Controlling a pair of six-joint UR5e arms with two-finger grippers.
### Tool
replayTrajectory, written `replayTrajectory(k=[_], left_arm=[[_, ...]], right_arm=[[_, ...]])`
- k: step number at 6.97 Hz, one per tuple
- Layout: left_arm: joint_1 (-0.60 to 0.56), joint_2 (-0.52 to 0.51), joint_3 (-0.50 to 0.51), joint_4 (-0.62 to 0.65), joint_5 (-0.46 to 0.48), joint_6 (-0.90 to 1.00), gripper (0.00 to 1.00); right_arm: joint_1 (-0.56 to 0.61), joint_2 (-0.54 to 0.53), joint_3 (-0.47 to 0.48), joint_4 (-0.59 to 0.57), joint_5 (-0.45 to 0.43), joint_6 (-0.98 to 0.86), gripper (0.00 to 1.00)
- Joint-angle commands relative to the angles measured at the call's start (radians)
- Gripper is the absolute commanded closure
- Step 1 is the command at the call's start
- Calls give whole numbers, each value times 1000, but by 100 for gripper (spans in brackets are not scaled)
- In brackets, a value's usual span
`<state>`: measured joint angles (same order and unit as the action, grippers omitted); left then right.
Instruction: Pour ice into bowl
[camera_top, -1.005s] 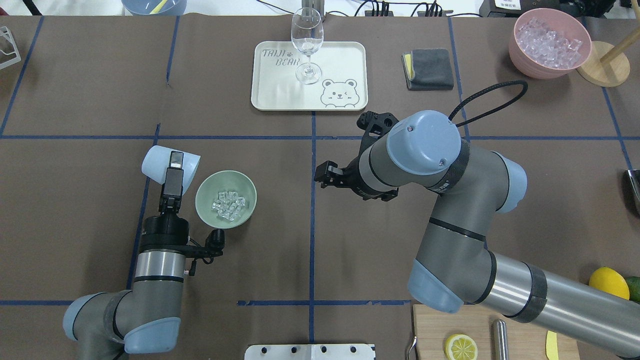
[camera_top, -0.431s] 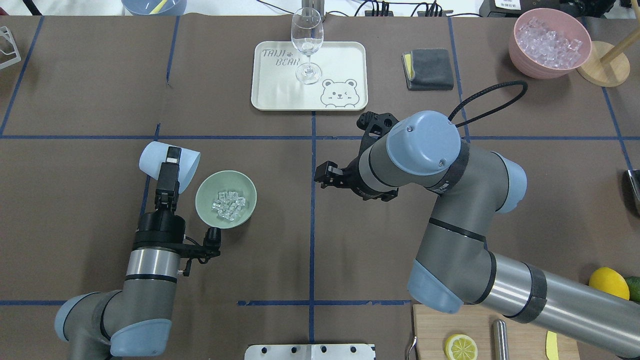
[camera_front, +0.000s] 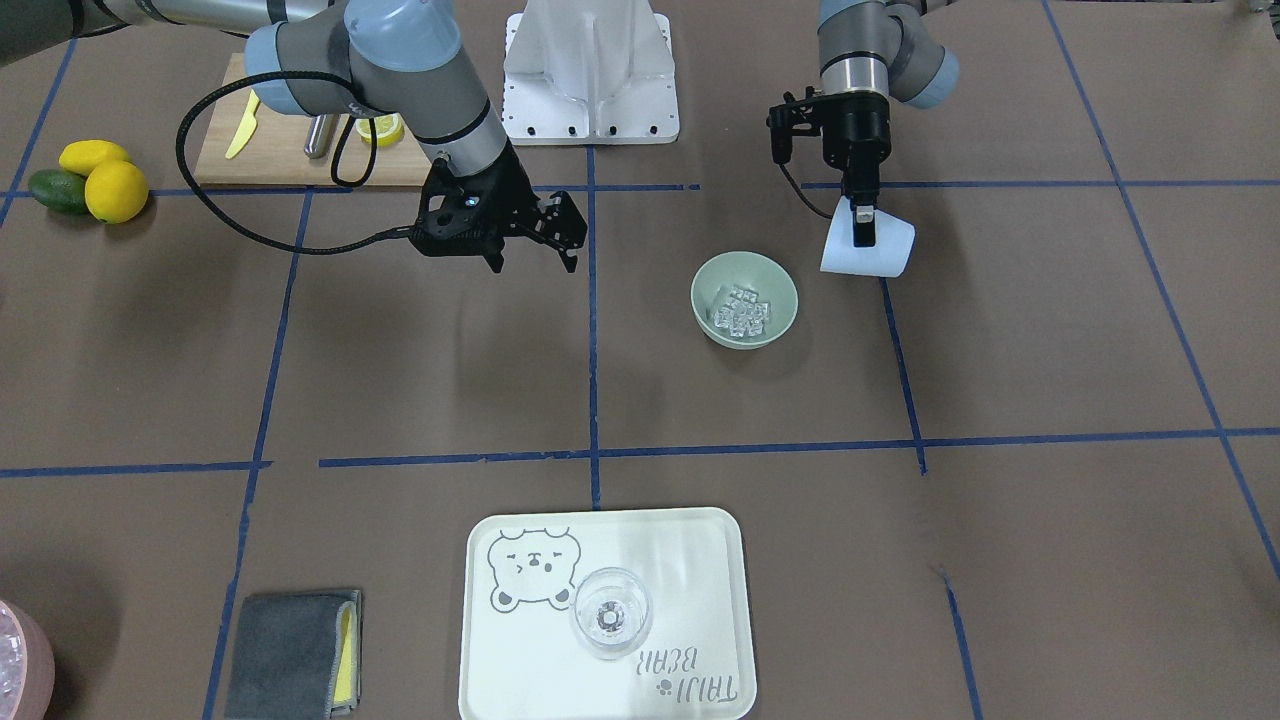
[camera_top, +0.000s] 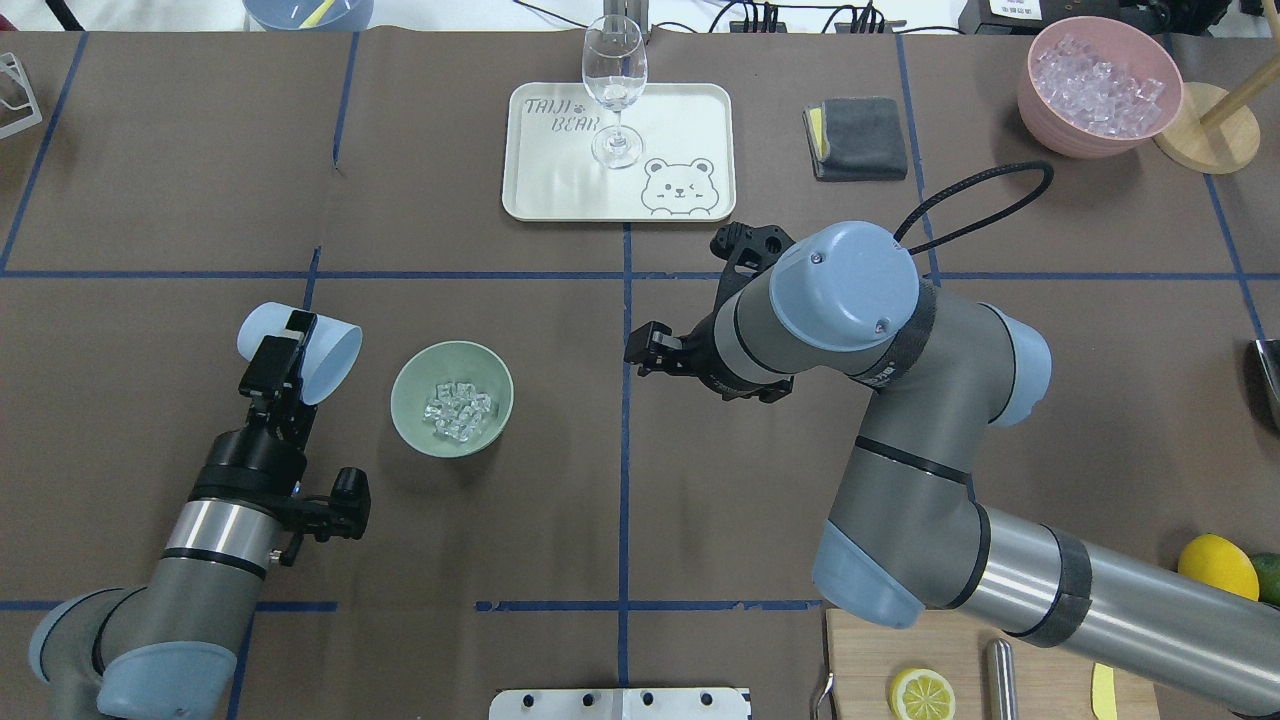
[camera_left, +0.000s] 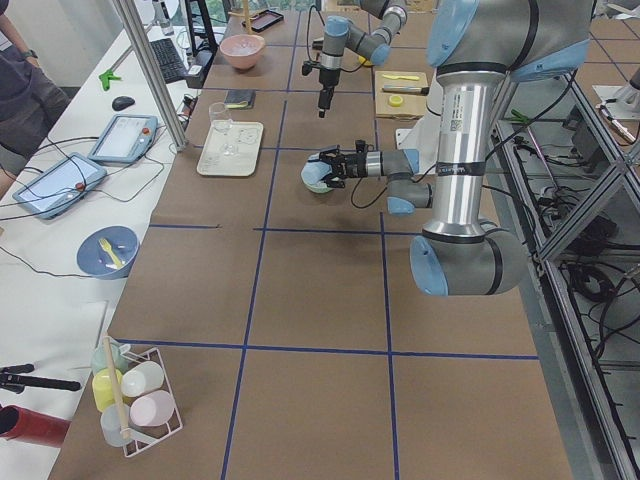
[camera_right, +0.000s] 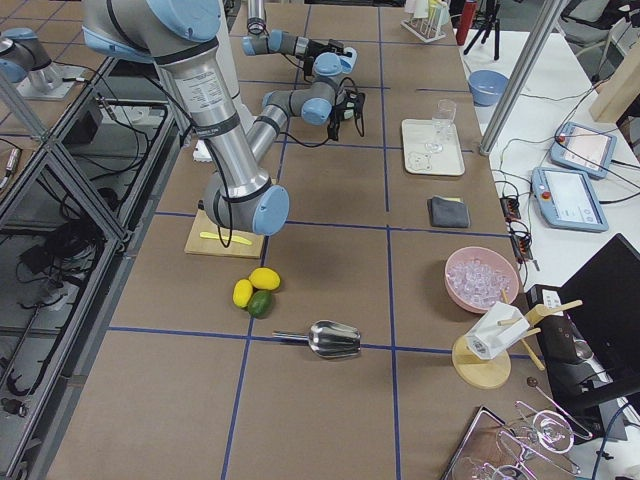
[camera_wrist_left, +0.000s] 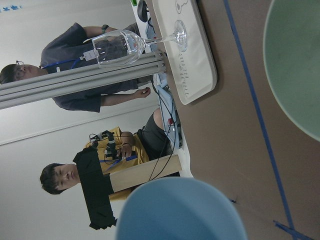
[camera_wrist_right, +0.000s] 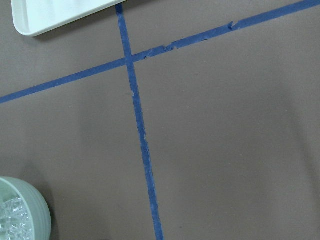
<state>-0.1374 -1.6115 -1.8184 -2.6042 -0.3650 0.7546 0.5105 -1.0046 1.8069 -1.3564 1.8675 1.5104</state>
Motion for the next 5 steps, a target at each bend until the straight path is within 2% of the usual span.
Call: replayTrajectory(k=[1, 3, 5], left_arm=[[-33, 92, -6, -103, -153, -87, 100], [-109, 172, -56, -115, -314, -171, 100], [-169, 314, -134, -141, -470, -419, 100]], right_arm=[[-4, 4, 0, -1, -4, 5, 0], [-9, 6, 0, -1, -10, 5, 0], [-13, 8, 0, -1, -19, 5, 0]])
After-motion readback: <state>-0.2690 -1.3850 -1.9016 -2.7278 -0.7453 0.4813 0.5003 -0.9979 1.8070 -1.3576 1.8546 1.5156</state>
